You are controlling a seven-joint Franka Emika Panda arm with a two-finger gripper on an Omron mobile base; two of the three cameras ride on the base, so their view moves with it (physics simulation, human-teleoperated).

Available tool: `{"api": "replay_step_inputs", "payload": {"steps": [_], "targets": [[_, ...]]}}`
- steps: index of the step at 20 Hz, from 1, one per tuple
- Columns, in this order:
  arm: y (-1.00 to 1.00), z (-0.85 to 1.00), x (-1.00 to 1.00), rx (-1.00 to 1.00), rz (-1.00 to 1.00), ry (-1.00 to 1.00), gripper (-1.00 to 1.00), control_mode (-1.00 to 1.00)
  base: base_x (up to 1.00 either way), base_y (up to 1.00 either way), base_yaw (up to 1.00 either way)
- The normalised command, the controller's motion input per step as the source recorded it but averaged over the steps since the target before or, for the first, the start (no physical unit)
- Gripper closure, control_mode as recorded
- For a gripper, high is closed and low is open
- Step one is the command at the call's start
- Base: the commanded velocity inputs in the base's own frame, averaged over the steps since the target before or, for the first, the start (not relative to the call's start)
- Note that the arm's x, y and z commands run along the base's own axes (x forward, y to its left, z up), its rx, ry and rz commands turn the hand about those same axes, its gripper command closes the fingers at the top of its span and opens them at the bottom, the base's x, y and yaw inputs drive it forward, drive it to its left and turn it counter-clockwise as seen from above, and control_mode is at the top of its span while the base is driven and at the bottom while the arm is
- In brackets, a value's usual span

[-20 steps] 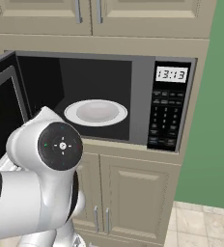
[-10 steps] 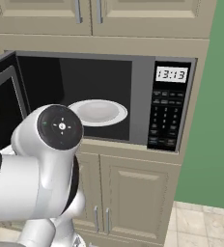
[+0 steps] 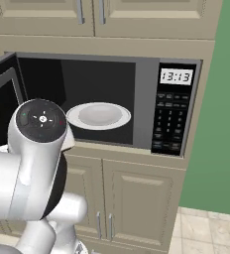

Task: Pick the corn from the counter and place it in the microwave. Then turn on the microwave.

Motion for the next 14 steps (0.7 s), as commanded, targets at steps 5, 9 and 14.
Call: {"api": "replay_step_inputs", "payload": {"steps": [5,9,14], "targets": [[-0.1,-0.1,0.02,0.0,-0.17,0.14,-1.0,-1.0,0.0,0.0,0.0],[-0.07,0.0,0.05,0.0,-0.17,0.22,-1.0,-1.0,0.0,0.0,0.0],[-0.07,-0.08,0.08,0.0,-0.17,0.15,-1.0,-1.0,0.0,0.0,0.0]]}}
